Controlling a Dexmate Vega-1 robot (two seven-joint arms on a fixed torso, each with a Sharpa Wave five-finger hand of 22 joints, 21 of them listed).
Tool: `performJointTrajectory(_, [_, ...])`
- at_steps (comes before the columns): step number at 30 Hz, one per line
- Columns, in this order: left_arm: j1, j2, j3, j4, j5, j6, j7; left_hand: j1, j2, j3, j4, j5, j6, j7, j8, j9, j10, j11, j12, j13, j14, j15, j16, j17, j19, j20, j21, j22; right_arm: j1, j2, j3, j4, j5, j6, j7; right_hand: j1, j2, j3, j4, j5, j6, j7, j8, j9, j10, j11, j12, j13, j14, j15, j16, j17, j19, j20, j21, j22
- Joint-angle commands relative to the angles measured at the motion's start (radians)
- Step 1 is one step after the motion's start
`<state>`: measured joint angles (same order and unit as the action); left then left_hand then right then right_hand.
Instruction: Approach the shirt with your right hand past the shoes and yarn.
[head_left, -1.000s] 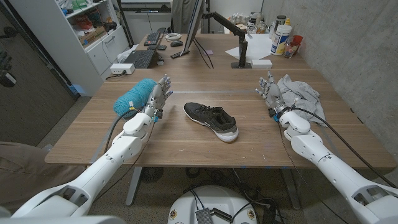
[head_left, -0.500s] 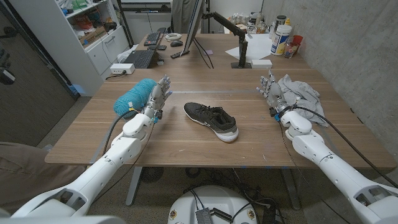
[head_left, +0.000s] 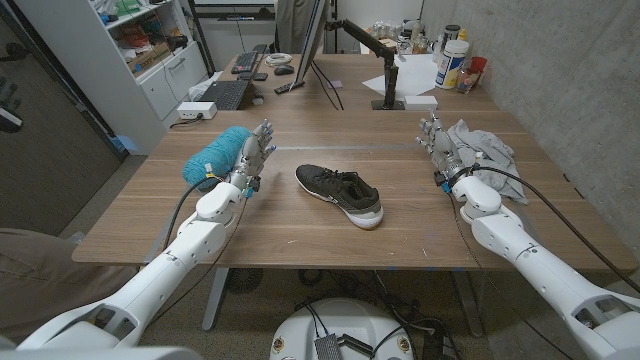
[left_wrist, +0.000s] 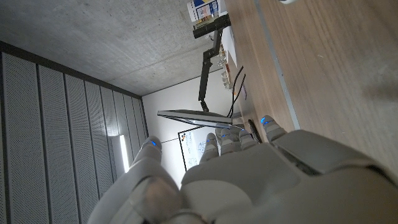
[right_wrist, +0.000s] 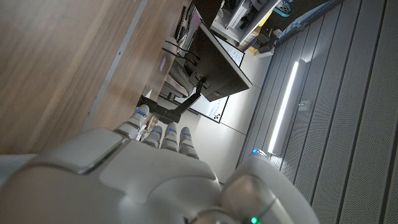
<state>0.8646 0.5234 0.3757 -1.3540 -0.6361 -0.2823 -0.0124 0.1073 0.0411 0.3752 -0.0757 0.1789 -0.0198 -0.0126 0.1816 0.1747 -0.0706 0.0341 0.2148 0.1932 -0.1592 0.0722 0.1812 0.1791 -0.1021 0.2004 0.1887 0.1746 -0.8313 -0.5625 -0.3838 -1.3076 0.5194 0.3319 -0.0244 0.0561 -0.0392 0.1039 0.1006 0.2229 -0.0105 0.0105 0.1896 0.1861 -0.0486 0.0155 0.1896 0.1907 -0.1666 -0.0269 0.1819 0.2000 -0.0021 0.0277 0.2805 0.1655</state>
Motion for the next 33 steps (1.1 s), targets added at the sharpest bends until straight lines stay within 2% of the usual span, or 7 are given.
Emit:
performJointTrajectory(1, [0.004, 0.009, -0.007, -0.009, 0.001, -0.007, -0.002, 0.012, 0.002, 0.007, -0.003, 0.004, -0.008, -0.002, 0.006, 0.003, -0.009, 0.004, 0.003, 0.003, -0.01, 0.001, 0.002, 0.003, -0.004, 0.001, 0.005, 0.003, 0.013, -0.025, -0.028, -0.01, -0.125, 0.01, -0.071, 0.009, 0.004, 0.003, -0.006, 0.006, -0.004, -0.011, 0.004, 0.003, -0.009, -0.012, 0.001, 0.001, -0.025, -0.004, -0.002, 0.002, -0.013, -0.002, -0.01, 0.002])
performJointTrajectory(8, [0.01, 0.014, -0.01, -0.018, 0.0, -0.012, -0.005, 0.013, 0.003, 0.008, -0.005, 0.003, -0.007, -0.002, 0.006, 0.003, -0.008, 0.002, 0.003, 0.003, -0.012, 0.001, 0.002, 0.003, -0.004, 0.001, 0.005, 0.003, 0.017, -0.063, -0.044, -0.037, -0.22, 0.0, -0.115, 0.01, 0.004, 0.003, -0.007, 0.005, -0.005, -0.016, 0.004, 0.003, -0.011, -0.015, 0.001, 0.001, -0.027, -0.007, -0.001, 0.001, -0.014, -0.004, -0.014, 0.002])
performJointTrajectory(13, [0.011, 0.017, -0.011, -0.022, 0.0, -0.01, -0.006, 0.014, 0.004, 0.009, -0.006, 0.003, -0.006, -0.002, 0.006, 0.003, -0.008, 0.005, 0.003, 0.003, -0.013, 0.002, 0.002, 0.003, -0.005, 0.0, 0.004, 0.003, 0.017, -0.076, -0.045, -0.049, -0.235, -0.007, -0.114, 0.012, 0.005, 0.003, -0.008, 0.005, -0.005, -0.02, 0.004, 0.003, -0.012, -0.016, 0.001, 0.001, -0.03, -0.008, 0.0, 0.0, -0.015, -0.004, -0.017, 0.002])
performJointTrajectory(15, [0.011, 0.018, -0.012, -0.02, -0.001, -0.013, -0.008, 0.014, 0.004, 0.009, -0.006, 0.003, -0.005, -0.001, 0.006, 0.003, -0.007, 0.006, 0.003, 0.004, -0.013, 0.002, 0.002, 0.003, -0.005, 0.0, 0.005, 0.003, 0.019, -0.088, -0.049, -0.055, -0.268, -0.001, -0.125, 0.015, 0.005, 0.002, -0.011, 0.005, 0.033, -0.023, 0.018, 0.003, -0.015, -0.02, 0.002, 0.001, -0.035, -0.012, 0.002, -0.001, -0.018, -0.005, -0.026, 0.002])
performJointTrajectory(17, [0.011, 0.018, -0.012, -0.02, -0.001, -0.013, -0.008, 0.014, 0.004, 0.009, -0.006, 0.003, -0.006, -0.001, 0.006, 0.003, -0.007, 0.006, 0.003, 0.004, -0.013, 0.003, 0.003, 0.003, -0.005, 0.0, 0.005, 0.003, 0.019, -0.087, -0.049, -0.054, -0.269, -0.001, -0.125, 0.016, 0.006, 0.002, -0.012, 0.005, 0.038, -0.025, 0.019, 0.003, -0.016, -0.024, 0.002, 0.001, -0.036, -0.014, 0.003, -0.002, -0.016, -0.005, -0.028, 0.002])
performJointTrajectory(27, [0.012, 0.026, -0.015, -0.023, -0.002, -0.009, -0.013, 0.016, 0.007, 0.011, -0.008, 0.003, -0.005, 0.001, 0.006, 0.003, -0.009, 0.005, 0.002, 0.004, -0.013, 0.005, 0.003, 0.003, -0.005, -0.002, 0.004, 0.003, 0.013, -0.128, -0.053, -0.104, -0.359, -0.042, -0.173, 0.02, 0.006, 0.002, -0.015, 0.005, 0.024, -0.036, 0.012, 0.003, -0.018, -0.028, 0.002, 0.001, -0.037, -0.016, 0.005, -0.003, -0.014, -0.005, -0.033, 0.002])
performJointTrajectory(33, [0.014, 0.03, -0.017, -0.028, -0.003, -0.01, -0.015, 0.016, 0.008, 0.012, -0.009, 0.003, -0.005, 0.002, 0.006, 0.003, -0.008, 0.005, 0.003, 0.004, -0.014, 0.005, 0.003, 0.003, -0.007, -0.001, 0.004, 0.003, 0.018, -0.146, -0.054, -0.108, -0.376, -0.056, -0.166, 0.023, 0.006, 0.002, -0.018, 0.005, 0.024, -0.037, 0.011, 0.003, -0.014, -0.035, 0.004, 0.001, -0.035, -0.02, 0.007, -0.004, -0.012, -0.004, -0.036, 0.002])
